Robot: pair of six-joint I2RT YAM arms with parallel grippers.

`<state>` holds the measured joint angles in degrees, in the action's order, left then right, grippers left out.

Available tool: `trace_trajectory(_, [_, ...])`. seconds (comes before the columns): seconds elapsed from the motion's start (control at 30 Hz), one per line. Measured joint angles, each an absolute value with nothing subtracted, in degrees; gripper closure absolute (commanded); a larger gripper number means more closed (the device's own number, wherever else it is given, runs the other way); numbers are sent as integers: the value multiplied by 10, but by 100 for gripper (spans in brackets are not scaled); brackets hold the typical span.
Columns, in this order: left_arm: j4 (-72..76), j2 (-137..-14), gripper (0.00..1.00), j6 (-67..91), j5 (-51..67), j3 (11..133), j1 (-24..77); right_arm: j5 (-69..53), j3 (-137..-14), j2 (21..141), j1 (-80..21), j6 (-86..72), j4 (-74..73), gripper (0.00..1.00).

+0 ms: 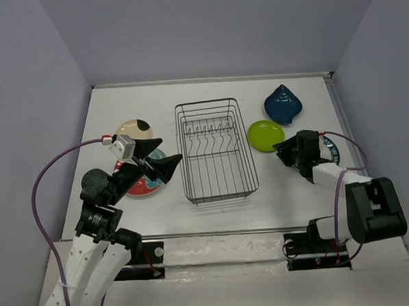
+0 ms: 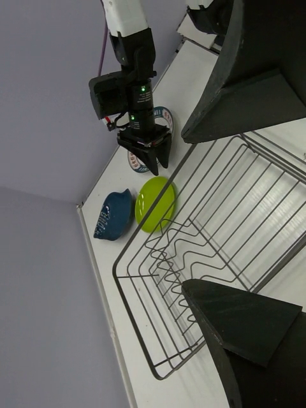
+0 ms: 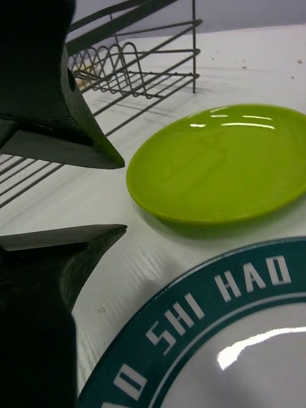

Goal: Load the plates into the dish rack

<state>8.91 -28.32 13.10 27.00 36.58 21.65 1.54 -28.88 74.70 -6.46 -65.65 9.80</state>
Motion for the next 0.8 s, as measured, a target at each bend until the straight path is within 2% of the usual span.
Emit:
trace_trajectory(0.47, [89, -283, 1, 131, 272, 366, 216, 60, -334, 873, -72, -674, 131, 55])
trace_trajectory(0.6, [89, -284, 1, 131, 272, 366, 216, 62, -354, 912, -78, -679, 154, 64])
trace_trajectory(0.7, [89, -284, 1, 131, 272, 366, 216, 65, -360, 929, -84, -686, 168, 85])
trace_trajectory(0.8, [89, -284, 1, 131, 272, 366, 216, 72, -359, 934, -90, -695, 171, 93])
